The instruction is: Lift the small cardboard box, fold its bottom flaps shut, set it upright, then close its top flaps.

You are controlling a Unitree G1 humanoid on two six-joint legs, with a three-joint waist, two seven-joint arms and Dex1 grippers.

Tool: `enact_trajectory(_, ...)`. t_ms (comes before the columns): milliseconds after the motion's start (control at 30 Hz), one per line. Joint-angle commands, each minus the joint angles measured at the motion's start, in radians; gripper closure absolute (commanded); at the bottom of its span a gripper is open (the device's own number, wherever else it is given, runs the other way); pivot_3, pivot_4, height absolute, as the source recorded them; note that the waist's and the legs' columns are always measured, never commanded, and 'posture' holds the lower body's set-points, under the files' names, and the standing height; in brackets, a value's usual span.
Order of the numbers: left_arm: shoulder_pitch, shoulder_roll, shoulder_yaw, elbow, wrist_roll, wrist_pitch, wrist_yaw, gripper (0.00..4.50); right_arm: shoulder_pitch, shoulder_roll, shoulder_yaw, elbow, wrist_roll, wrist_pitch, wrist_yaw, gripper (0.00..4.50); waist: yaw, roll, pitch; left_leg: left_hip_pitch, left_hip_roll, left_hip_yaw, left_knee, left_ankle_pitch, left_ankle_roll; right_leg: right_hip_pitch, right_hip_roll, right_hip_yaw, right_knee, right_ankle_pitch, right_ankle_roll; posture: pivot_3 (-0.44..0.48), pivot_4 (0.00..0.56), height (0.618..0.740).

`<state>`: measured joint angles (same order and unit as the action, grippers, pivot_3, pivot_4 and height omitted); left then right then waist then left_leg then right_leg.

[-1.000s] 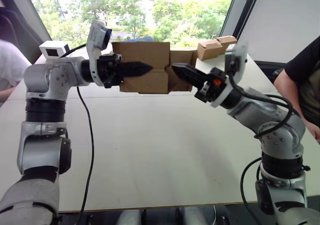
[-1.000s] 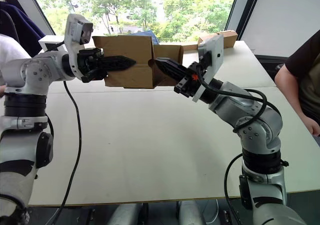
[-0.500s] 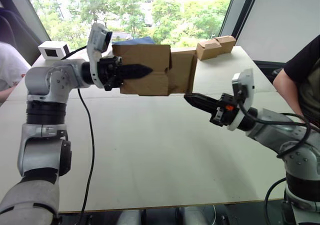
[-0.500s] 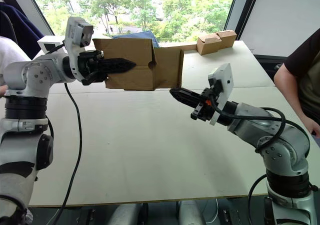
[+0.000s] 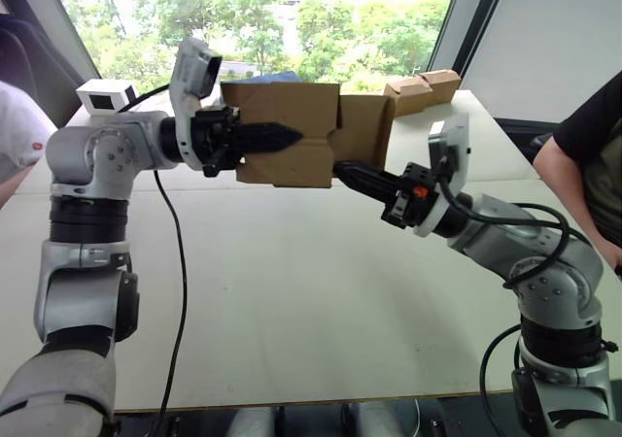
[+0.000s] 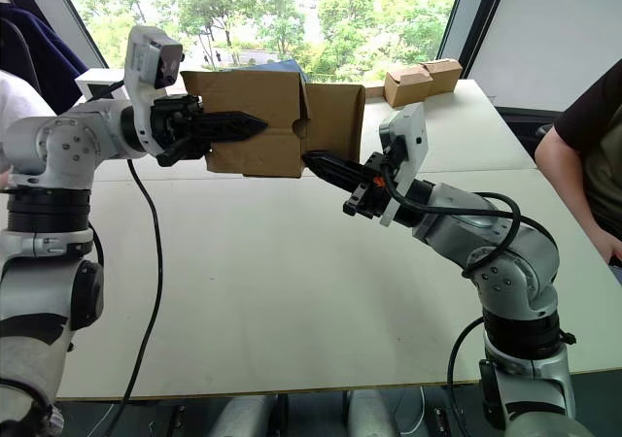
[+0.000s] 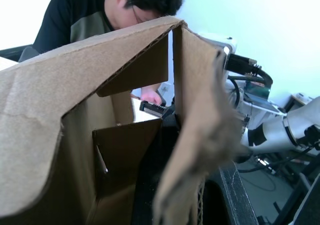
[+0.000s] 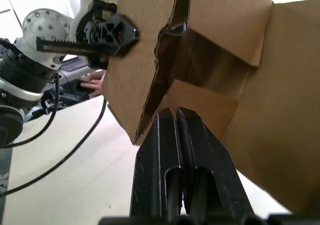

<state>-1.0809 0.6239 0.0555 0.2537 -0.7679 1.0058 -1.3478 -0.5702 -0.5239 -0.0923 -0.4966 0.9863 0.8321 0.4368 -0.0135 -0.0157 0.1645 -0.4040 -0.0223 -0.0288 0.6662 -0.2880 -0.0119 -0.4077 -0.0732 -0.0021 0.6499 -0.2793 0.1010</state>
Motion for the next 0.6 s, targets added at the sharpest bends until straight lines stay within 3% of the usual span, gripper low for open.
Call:
enact_trajectory(33,-0.03,0.006,0.035,-0.04,-0.035,0.01,0.008,4.5,-0.029,0.024,0.004,-0.002,-0.002,-0.023,0.01,4.44,0.0,0.0,0.0,0.0,0.0,0.0,0.0,0.0,0.0,0.0,0.0,0.0,0.0,0.0,0.0,0.0,0.15,0.74)
enact_trajectory(300,-0.027,0.004,0.035,-0.045,-0.044,0.004,0.018,4.5,-0.025,0.023,0.018,0.009,-0.031,-0.033,0.059,4.44,0.0,0.0,0.0,0.0,0.0,0.0,0.0,0.0,0.0,0.0,0.0,0.0,0.0,0.0,0.0,0.0,0.15,0.74)
enact_trajectory(433,-0.025,0.008,0.035,-0.041,-0.046,-0.002,0.019,4.5,-0.003,-0.07,0.037,-0.02,-0.109,-0.048,0.13,4.44,0.002,0.0,0.0,0.0,0.0,0.0,0.0,0.0,0.0,0.0,0.0,0.0,0.0,0.0,0.0,0.0,0.15,0.74)
enact_trajectory(600,-0.025,0.008,0.037,-0.018,-0.038,-0.013,0.022,4.5,0.02,-0.15,-0.126,0.011,0.028,0.005,0.153,4.44,0.001,0.0,0.0,0.0,0.0,0.0,0.0,0.0,0.0,0.0,0.0,0.0,0.0,0.0,0.0,0.0,0.15,0.74)
